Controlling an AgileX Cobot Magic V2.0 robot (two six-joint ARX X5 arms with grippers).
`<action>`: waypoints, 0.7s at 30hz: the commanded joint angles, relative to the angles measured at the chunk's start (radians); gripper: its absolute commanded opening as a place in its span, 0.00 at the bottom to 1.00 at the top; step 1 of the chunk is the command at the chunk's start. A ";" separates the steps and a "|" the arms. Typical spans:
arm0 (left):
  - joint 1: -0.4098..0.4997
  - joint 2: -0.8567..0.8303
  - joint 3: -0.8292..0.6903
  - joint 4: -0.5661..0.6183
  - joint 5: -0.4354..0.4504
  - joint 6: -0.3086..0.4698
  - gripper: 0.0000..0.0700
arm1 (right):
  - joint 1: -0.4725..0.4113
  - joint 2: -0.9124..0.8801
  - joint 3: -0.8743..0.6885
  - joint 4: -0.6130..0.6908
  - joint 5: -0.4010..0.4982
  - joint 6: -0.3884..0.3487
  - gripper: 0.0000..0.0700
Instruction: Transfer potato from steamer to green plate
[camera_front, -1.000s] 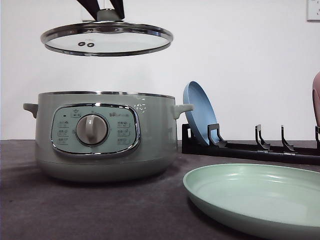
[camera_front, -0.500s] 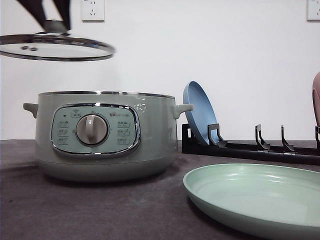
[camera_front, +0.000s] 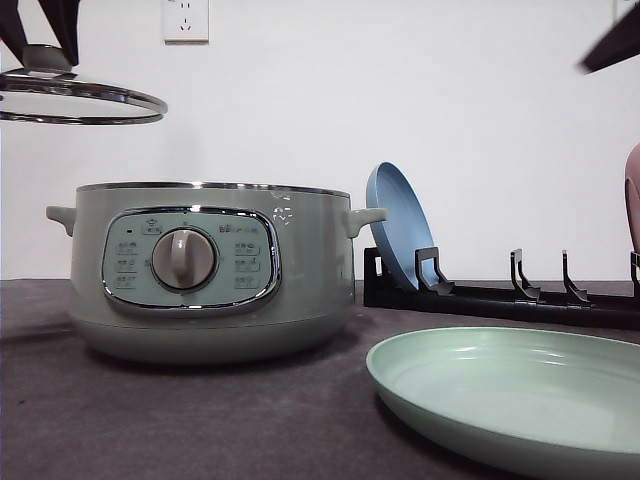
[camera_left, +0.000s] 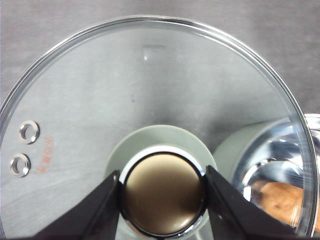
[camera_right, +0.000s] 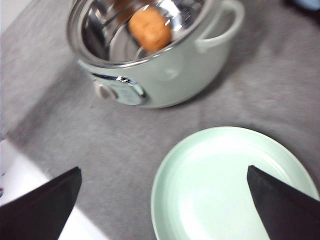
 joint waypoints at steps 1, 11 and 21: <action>0.004 -0.004 0.045 0.027 0.001 0.008 0.00 | 0.007 0.098 0.086 -0.004 -0.018 -0.073 0.99; 0.010 -0.004 0.045 0.028 0.001 0.008 0.00 | 0.053 0.671 0.679 -0.208 -0.015 -0.275 0.99; 0.010 -0.004 0.045 0.028 0.001 0.008 0.00 | 0.141 1.070 1.113 -0.251 0.025 -0.377 0.99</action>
